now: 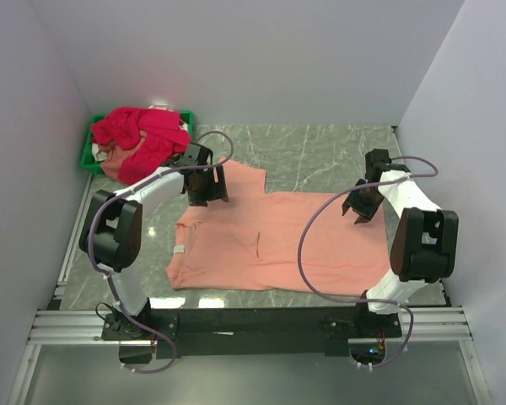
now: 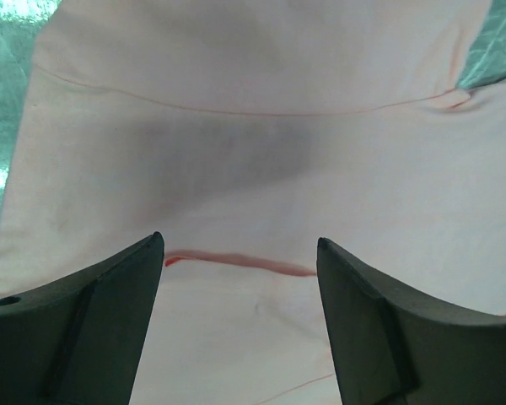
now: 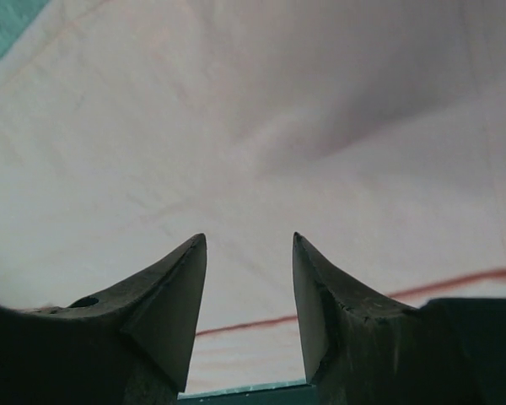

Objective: Fold and stack the t-shirts
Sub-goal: Fold the tshirt

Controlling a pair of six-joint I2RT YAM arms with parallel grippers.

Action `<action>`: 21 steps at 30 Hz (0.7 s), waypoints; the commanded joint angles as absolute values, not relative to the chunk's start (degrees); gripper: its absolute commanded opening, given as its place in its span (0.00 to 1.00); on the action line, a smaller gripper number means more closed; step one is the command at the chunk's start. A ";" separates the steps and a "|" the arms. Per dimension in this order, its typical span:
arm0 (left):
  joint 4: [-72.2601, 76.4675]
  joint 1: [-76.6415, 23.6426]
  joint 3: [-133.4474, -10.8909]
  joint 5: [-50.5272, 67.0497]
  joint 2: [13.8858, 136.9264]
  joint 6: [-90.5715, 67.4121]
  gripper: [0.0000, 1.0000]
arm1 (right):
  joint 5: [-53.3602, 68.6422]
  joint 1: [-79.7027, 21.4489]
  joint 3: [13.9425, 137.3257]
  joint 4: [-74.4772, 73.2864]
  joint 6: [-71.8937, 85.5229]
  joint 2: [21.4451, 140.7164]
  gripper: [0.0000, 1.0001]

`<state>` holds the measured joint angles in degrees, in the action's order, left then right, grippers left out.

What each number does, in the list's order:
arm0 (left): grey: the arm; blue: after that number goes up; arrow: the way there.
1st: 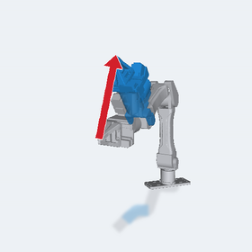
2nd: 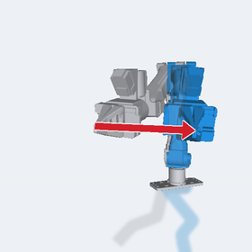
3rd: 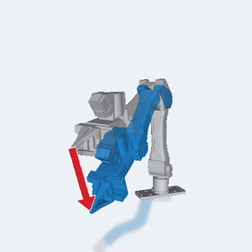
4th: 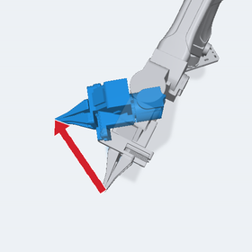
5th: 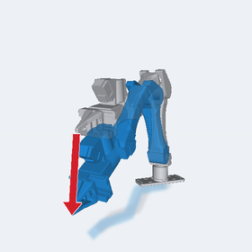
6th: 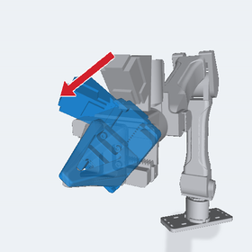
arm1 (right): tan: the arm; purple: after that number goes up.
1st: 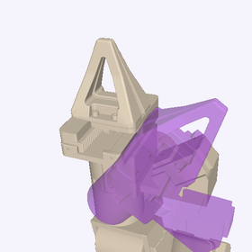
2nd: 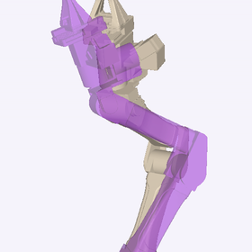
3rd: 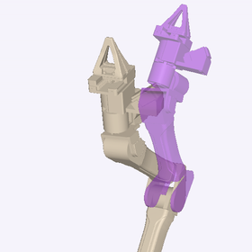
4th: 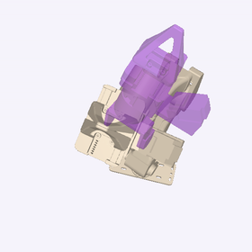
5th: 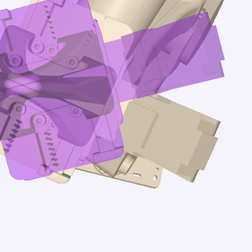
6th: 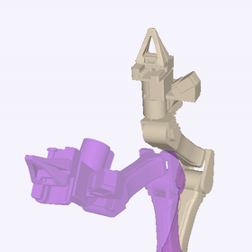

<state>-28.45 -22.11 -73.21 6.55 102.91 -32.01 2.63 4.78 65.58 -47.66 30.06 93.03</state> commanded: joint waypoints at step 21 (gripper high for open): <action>-18.11 -22.15 -51.26 7.47 95.54 -31.91 0.78 | 3.96 4.66 50.10 -37.53 29.88 93.69 0.51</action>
